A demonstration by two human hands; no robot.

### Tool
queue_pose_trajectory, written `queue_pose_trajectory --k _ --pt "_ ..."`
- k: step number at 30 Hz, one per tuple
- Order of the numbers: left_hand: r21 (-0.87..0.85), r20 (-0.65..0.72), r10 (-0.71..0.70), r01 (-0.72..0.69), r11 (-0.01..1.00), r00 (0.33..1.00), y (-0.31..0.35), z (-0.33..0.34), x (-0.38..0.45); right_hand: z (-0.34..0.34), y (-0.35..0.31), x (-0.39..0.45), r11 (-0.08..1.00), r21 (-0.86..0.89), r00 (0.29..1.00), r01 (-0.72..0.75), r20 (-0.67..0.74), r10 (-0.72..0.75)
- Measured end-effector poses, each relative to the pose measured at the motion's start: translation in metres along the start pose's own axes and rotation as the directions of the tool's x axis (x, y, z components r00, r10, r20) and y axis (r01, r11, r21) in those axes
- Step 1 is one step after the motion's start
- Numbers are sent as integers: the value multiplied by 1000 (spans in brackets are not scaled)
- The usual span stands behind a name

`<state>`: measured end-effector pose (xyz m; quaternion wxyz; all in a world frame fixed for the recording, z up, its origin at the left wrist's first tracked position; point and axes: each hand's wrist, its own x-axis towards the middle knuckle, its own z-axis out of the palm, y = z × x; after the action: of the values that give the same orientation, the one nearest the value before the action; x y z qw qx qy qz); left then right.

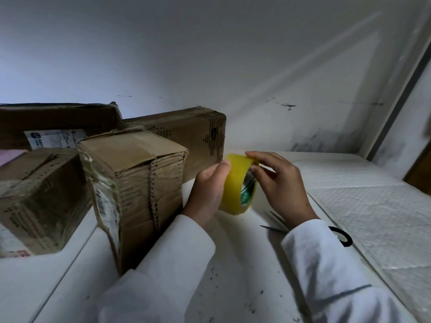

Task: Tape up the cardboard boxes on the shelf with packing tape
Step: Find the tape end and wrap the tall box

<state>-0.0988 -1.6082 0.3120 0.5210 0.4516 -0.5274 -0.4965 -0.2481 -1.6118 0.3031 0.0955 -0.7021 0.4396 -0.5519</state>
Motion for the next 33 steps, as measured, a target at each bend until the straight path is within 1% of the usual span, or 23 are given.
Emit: queue_pose_trajectory --k 1,2,3,4,5,6,7,8,9,11,13,18,21,23,24,27,30,33 --pt "17 25 8 -9 1000 1000 -2 1 1 2 -3 1 997 48 999 -53 12 52" --pt "21 56 31 -32 999 998 -3 3 0 4 -5 2 981 130 990 -141 12 141" --pt "17 97 62 -64 998 993 -4 5 -2 5 -7 3 935 249 966 -253 7 260" --pt "14 147 88 -91 996 985 -6 6 -3 5 -10 6 839 388 912 -382 14 409" --pt "20 193 114 -120 993 975 -9 8 -3 4 -13 9 706 505 834 -497 55 548" --pt "39 228 140 -152 988 964 -13 10 -2 1 -16 11 592 566 765 -574 113 634" --pt "91 249 160 -187 978 955 -18 11 -1 -1 -18 12 540 564 726 -625 164 668" --pt "161 263 173 -220 962 949 -22 11 0 -3 -19 11 545 528 717 -652 194 670" --pt "219 273 183 -247 944 944 -24 10 1 -3 -20 9 583 484 732 -652 200 652" --pt "294 270 199 -277 915 942 -28 9 2 -1 -19 6 666 425 776 -613 163 610" --pt "372 246 225 -307 876 943 -29 9 2 -1 -17 4 696 399 790 -597 140 597" --pt "506 210 222 -300 809 952 -33 6 4 -6 -16 6 648 444 773 -619 200 602" --pt "549 187 228 -294 782 956 -31 6 2 -4 -14 6 660 419 772 -624 200 603" --pt "547 166 289 -332 768 943 -29 6 0 -1 -13 6 657 412 766 -631 201 610" --pt "551 148 343 -366 750 927 -28 6 -1 0 -12 6 651 416 763 -635 205 613" --pt "599 129 507 -475 645 852 -24 6 -2 4 -11 6 606 450 741 -656 232 630" --pt "678 97 566 -471 564 819 -25 6 -1 8 -12 6 503 521 705 -689 321 632" --pt "726 46 636 -463 509 771 -24 5 -1 11 -11 7 371 585 655 -722 405 637"
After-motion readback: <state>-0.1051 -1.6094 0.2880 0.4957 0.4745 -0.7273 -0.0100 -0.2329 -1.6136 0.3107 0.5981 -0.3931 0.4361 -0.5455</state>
